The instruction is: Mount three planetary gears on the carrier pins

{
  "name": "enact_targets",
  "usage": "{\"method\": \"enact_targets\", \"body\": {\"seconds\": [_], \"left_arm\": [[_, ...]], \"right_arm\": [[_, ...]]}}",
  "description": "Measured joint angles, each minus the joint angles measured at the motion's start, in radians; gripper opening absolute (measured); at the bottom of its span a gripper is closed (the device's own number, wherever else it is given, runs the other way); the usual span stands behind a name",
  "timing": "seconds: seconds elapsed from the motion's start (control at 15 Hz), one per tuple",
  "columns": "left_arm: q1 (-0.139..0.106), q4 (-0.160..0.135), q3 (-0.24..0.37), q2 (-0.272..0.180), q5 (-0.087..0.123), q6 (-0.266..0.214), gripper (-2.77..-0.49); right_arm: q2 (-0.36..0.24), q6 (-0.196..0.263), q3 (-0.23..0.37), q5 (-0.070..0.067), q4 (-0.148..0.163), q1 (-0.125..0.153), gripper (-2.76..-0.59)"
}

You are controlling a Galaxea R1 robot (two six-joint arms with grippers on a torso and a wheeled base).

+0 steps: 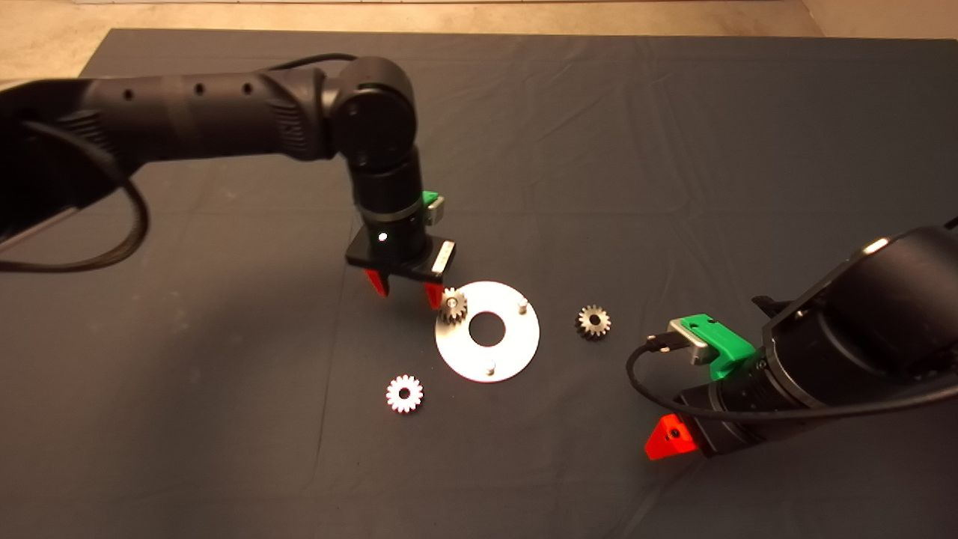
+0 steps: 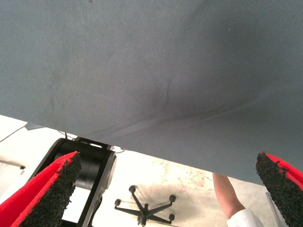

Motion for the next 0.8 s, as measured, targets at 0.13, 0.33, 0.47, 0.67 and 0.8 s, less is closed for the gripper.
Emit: {"method": "enact_targets", "body": {"seconds": [0.13, 0.33, 0.47, 0.67, 0.8], "left_arm": [[-0.003, 0.002, 0.11, -0.106, 0.001, -0.132, -1.48], [-0.005, 0.005, 0.236, -0.178, 0.014, -0.221, -1.37], [-0.005, 0.011, 0.28, -0.186, 0.002, -0.254, -1.37], [0.004, 0.038, 0.321, -0.209, 0.002, -0.285, -1.37], [0.034, 0.057, 0.328, -0.217, 0.008, -0.293, -1.37]], "right_arm": [[0.001, 0.0, 0.0, 0.0, 0.0, -0.002, -0.61], [0.025, 0.0, 0.0, 0.003, 0.0, -0.002, -0.6], [0.028, 0.0, 0.0, 0.002, 0.0, -0.002, -0.61], [0.03, 0.0, 0.0, 0.0, 0.0, -0.005, -0.61], [0.032, 0.0, 0.0, 0.002, 0.0, -0.005, -0.61]]}}
